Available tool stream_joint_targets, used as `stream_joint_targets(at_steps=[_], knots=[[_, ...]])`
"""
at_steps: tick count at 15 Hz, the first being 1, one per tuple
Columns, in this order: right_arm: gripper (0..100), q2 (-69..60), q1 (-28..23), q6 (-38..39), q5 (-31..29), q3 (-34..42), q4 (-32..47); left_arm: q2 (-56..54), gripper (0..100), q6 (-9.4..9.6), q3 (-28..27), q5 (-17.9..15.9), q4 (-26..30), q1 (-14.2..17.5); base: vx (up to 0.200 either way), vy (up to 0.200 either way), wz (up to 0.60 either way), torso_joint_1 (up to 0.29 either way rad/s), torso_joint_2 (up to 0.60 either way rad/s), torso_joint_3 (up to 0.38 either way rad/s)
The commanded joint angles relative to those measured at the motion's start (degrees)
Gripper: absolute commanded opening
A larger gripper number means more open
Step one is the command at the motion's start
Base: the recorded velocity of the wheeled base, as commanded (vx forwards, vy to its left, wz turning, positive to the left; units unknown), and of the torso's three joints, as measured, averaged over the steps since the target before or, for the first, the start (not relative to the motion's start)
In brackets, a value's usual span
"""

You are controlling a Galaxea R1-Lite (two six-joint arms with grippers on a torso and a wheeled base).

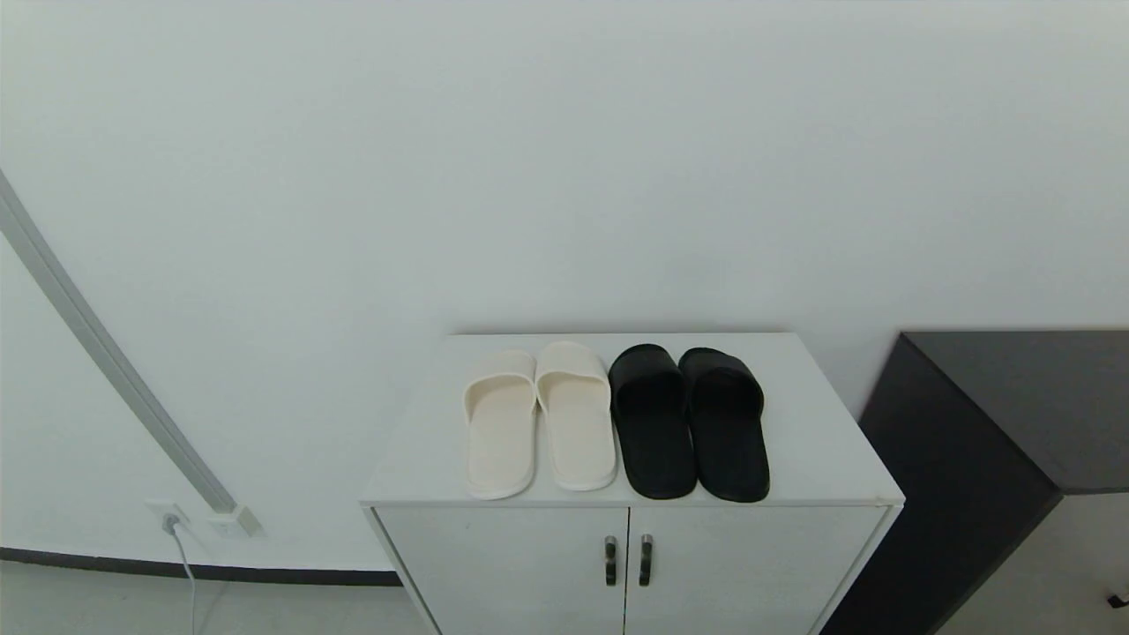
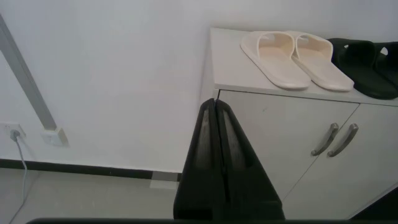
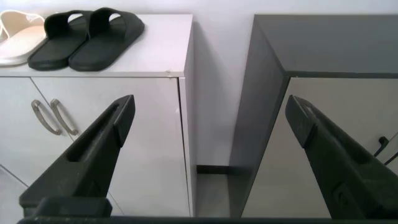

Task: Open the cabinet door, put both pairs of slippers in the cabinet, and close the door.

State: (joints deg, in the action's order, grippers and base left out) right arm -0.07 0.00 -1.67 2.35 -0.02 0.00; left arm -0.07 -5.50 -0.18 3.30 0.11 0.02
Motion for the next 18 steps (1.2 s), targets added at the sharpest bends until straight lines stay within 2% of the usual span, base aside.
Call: stream_joint_targets(at_steps=[1,9,13,14,16,18], knots=[[100,0.07,0.00,-0.09,0.02,0.02,0.09,0.07,0,-0.04,0.01,0.04,-0.02,0.06,0.000,0.000,0.00,0.000,0.00,0.000],[100,0.07,0.00,0.09,0.02,0.02,-0.09,0.07,0,-0.13,0.01,-0.05,0.07,0.06,0.000,0.000,0.00,0.000,0.00,0.000],[100,0.07,0.00,2.55,-0.51,-0.33,-0.62,0.07,0,-0.21,0.01,-0.05,0.07,0.06,0.000,0.000,0.00,0.000,0.00,0.000],[100,2.53,0.26,4.13,-0.95,-6.48,-1.41,0.07,0,-0.21,0.01,-0.05,-0.02,0.06,0.000,0.000,0.00,0.000,0.00,0.000],[100,11.76,1.32,5.89,-0.24,-13.60,0.18,0.07,0,-0.13,0.01,-0.05,0.07,0.06,0.000,0.000,0.00,0.000,0.00,0.000],[100,20.99,2.11,4.66,2.39,-11.67,-1.14,0.07,0,-0.21,0.01,-0.05,0.07,-0.02,0.000,0.000,0.00,0.000,0.00,0.000]])
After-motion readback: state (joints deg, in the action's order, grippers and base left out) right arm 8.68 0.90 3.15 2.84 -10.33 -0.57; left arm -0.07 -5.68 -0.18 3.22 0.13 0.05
